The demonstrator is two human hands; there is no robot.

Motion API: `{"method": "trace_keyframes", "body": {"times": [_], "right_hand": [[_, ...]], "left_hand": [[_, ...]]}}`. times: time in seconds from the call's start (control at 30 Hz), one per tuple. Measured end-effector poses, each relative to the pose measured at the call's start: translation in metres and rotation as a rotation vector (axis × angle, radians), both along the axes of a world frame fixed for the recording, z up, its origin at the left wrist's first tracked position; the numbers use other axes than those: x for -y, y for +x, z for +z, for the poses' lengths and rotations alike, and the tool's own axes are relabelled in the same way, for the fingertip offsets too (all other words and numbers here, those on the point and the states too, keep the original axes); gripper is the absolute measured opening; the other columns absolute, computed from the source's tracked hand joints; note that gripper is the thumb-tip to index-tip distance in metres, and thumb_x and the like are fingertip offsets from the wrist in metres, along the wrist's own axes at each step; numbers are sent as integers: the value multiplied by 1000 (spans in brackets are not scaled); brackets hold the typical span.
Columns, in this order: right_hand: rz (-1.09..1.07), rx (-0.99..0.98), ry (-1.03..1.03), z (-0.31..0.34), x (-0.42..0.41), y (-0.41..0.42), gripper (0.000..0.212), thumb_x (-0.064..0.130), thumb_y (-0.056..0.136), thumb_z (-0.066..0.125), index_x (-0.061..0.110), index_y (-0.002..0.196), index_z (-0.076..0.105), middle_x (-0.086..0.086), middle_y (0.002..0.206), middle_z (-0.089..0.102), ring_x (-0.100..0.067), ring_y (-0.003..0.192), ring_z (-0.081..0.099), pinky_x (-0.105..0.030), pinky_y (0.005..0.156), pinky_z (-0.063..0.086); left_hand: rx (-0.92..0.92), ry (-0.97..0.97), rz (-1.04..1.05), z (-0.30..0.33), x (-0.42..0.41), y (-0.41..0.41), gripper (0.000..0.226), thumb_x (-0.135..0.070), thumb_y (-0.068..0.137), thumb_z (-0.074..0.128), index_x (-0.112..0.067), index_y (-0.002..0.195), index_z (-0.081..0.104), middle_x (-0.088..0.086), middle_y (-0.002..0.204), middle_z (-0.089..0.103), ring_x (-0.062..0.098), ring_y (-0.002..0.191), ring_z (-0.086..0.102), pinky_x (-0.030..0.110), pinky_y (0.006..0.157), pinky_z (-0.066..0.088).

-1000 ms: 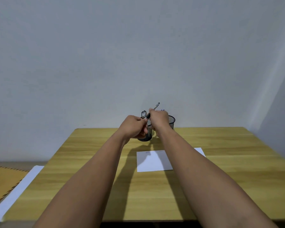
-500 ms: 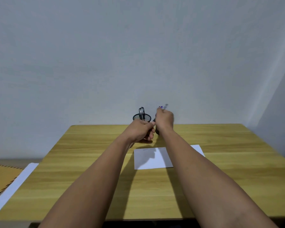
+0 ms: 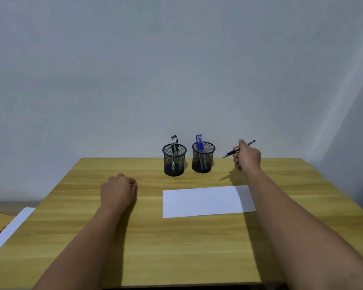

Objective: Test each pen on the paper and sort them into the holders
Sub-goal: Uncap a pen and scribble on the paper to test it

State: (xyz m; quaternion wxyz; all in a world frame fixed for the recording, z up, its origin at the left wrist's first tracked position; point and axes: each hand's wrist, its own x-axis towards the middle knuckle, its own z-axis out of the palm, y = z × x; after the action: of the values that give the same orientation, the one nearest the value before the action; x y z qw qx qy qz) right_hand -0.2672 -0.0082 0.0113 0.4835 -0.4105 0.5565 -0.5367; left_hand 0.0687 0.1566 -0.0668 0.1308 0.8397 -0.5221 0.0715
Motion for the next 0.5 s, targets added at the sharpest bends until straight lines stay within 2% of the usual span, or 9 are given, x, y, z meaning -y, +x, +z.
{"method": "trace_keyframes", "body": {"times": [0.2, 0.3, 0.4, 0.5], "right_hand": [[3, 37, -4, -27, -1, -3, 38, 38, 111, 52, 13, 87, 67, -5, 68, 67, -15, 47, 47, -19, 40, 34], [26, 65, -50, -36, -3, -5, 35, 39, 108, 60, 13, 87, 67, -5, 66, 71, -10, 42, 51, -20, 41, 39], [69, 0, -111, -42, -11, -7, 30, 37, 100, 74, 15, 82, 65, -6, 71, 75, -10, 45, 53, -22, 45, 43], [100, -32, -124, -48, -17, -10, 28, 31, 100, 75, 16, 81, 63, -7, 73, 77, -11, 43, 53, -21, 44, 42]], "left_hand": [[115, 23, -55, -21, 2, 5, 33, -41, 101, 48, -35, 126, 69, 4, 118, 58, 27, 107, 55, 44, 86, 47], [146, -61, -69, -16, 3, -5, 38, -39, 96, 53, -27, 130, 65, 8, 124, 59, 33, 110, 56, 50, 89, 44], [127, -208, -224, -7, 4, -28, 47, -43, 93, 46, -21, 127, 68, 7, 120, 62, 32, 106, 56, 48, 87, 44], [35, -212, -446, -4, 3, -54, 47, -50, 96, 43, -27, 130, 66, -2, 129, 61, 24, 116, 54, 42, 95, 44]]}}
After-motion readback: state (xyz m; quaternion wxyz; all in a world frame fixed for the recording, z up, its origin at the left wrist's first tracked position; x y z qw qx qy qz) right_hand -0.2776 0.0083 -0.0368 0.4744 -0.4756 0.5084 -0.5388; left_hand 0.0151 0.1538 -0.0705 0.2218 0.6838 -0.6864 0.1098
